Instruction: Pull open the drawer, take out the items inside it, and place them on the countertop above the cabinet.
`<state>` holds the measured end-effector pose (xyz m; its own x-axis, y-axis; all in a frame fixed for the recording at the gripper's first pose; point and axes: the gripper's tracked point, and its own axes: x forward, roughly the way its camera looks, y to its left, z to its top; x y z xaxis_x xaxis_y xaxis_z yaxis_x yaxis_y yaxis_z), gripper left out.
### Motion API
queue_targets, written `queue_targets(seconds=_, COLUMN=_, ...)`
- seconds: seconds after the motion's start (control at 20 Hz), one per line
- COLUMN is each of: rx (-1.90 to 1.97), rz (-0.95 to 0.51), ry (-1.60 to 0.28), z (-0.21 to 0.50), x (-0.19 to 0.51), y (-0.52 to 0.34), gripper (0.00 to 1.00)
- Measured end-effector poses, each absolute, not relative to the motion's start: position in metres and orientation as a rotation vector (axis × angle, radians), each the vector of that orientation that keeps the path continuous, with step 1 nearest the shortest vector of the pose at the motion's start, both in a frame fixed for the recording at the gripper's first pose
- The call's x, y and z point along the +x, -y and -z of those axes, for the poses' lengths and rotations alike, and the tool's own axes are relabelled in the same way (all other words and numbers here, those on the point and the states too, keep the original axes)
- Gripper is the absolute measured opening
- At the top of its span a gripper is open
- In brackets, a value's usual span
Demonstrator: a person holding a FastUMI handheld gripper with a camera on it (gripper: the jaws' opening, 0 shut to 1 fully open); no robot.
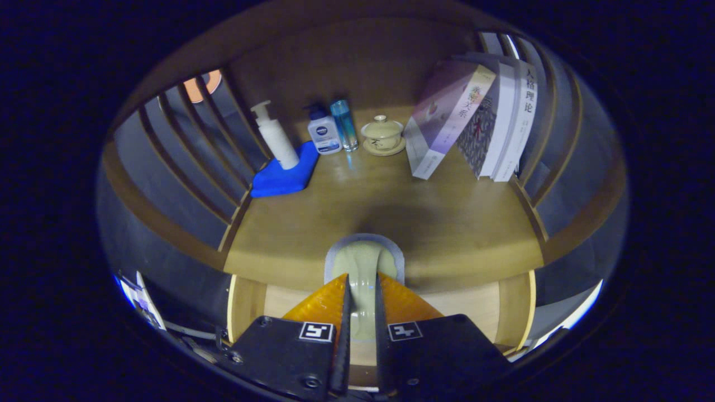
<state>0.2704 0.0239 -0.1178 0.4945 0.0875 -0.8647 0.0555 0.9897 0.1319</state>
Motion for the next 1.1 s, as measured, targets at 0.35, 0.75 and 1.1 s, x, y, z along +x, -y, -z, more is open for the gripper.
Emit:
queue_targets(seconds=0.35, rx=0.133, rz=0.026, ry=-0.986, z=0.128, x=0.335, y=-0.016, gripper=0.22)
queue_targets(seconds=0.75, rx=0.179, rz=0.015, ry=-0.925, z=0.149, x=0.359, y=-0.018, gripper=0.24)
queue_targets(seconds=1.1, rx=0.136, rz=-0.036, ry=-0.733, z=0.119, x=0.352, y=-0.026, gripper=0.79)
